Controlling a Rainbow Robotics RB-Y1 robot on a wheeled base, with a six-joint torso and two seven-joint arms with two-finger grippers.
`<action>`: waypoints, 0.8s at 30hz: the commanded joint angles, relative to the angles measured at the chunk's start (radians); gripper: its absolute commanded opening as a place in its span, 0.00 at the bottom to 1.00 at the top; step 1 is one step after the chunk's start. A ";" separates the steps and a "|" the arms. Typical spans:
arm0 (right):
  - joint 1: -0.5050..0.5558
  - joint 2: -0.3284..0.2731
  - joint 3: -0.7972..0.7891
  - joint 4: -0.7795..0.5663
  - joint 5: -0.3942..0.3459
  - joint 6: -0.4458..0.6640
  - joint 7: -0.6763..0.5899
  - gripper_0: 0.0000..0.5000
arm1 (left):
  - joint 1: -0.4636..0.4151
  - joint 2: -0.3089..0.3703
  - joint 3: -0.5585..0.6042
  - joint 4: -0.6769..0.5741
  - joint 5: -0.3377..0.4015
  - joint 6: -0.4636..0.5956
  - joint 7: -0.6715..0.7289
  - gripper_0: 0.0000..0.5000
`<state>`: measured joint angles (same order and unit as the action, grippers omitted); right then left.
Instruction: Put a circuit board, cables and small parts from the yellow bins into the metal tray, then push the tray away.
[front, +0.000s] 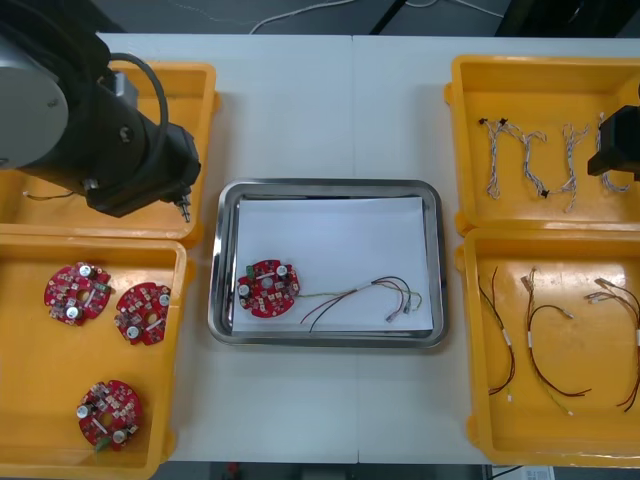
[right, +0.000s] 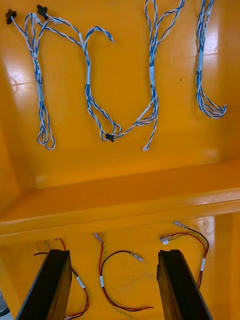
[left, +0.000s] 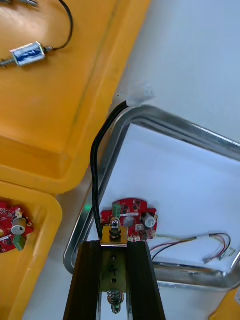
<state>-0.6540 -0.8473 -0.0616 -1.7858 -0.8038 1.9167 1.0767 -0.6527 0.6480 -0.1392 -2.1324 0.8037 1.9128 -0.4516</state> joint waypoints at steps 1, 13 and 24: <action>-0.090 -0.044 -0.001 0.074 0.008 0.003 0.072 1.00 | -0.079 0.004 -0.049 0.002 0.026 0.007 -0.148 0.00; -0.194 -0.035 0.111 0.338 0.061 -0.171 0.123 1.00 | -0.239 -0.143 -0.138 0.264 -0.017 0.007 -0.374 0.00; -0.274 -0.007 0.137 0.595 0.095 -0.335 0.342 1.00 | -0.304 -0.232 -0.218 0.451 -0.126 0.007 -0.549 0.00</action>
<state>-0.8592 -0.8475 0.0508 -1.2304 -0.7336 1.6255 1.3509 -0.8917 0.4586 -0.3301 -1.7106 0.7118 1.9133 -0.8325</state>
